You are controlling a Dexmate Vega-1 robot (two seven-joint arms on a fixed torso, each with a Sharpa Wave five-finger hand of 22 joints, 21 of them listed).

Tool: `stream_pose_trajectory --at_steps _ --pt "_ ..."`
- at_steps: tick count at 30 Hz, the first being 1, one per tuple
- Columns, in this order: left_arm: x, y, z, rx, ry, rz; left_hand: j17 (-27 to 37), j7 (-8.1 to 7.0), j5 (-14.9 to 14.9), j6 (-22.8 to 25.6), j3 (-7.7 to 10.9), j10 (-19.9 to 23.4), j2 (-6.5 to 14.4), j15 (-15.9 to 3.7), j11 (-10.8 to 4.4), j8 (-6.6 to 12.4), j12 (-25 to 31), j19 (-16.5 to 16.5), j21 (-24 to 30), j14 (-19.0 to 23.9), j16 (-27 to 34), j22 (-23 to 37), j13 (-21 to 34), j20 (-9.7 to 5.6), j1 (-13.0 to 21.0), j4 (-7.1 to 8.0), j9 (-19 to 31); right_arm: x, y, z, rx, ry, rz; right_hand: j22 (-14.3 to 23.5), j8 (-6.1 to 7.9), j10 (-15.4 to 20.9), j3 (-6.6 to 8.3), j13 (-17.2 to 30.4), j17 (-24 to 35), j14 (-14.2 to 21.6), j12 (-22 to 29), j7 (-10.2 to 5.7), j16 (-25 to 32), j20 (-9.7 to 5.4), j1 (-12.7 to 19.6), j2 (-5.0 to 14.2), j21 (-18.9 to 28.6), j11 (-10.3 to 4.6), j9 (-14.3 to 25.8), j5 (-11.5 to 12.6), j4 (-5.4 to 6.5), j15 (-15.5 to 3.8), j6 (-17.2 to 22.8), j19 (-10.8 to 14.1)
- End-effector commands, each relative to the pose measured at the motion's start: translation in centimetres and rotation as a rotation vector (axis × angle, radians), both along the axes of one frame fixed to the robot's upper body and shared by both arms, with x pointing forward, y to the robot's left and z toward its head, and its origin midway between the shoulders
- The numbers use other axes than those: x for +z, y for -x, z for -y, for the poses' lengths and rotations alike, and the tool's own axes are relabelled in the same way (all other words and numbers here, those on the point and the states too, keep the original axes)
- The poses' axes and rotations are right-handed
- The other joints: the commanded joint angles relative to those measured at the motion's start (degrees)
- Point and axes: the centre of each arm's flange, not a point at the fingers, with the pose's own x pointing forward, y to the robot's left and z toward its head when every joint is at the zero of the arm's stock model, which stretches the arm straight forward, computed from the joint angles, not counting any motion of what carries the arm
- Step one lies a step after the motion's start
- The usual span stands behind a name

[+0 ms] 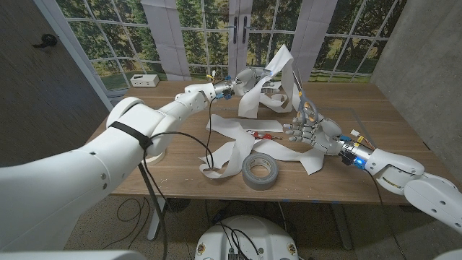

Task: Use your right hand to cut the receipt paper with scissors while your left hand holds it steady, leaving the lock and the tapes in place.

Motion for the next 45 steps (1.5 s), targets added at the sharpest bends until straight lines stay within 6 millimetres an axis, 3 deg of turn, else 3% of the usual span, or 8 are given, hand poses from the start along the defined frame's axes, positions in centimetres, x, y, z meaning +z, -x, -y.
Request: stream_pose_trajectory --at_steps 1,21,45 --pt "0.9 0.2 -0.4 0.014 -0.088 0.022 0.33 5.31 0.45 7.87 0.42 0.93 -0.10 -2.20 0.60 10.94 0.52 0.55 0.34 0.82 0.16 0.07 -0.37 0.18 -0.36 -0.81 2.32 0.2 0.1 0.0 -0.020 0.040 0.009 0.10 -0.10 0.07 -0.13 0.21 0.20 -0.47 0.18 2.94 -0.15 0.39 -0.01 0.44 -0.12 0.16 0.19 -0.16 0.01 -0.29 0.34 -0.10" --pt "1.7 0.2 0.7 0.048 -0.148 0.061 0.67 5.57 0.93 7.99 0.88 0.64 0.14 -1.85 0.55 10.86 1.39 0.63 0.38 1.20 -0.02 0.05 -0.56 0.33 -1.17 -1.59 2.53 -0.4 0.3 -0.4 0.019 0.047 -0.004 0.09 -0.36 0.01 -0.12 0.20 0.12 -0.52 0.27 3.12 -0.11 0.72 0.15 0.66 -0.59 0.23 0.18 -0.12 -0.07 -0.19 0.34 -0.31" --pt "1.5 -0.1 0.9 0.053 -0.149 -0.047 1.25 5.87 1.47 8.20 1.58 0.89 0.35 -1.79 0.50 10.91 2.59 1.12 0.62 1.99 -0.08 0.08 -1.39 0.49 -1.94 -2.68 3.06 -0.4 0.2 0.3 -0.021 0.078 -0.026 0.09 -0.61 0.14 -0.22 0.18 0.02 -0.51 0.40 3.27 -0.06 1.15 0.15 0.78 -1.14 0.38 0.11 -0.09 -0.10 -0.05 0.60 -0.57"
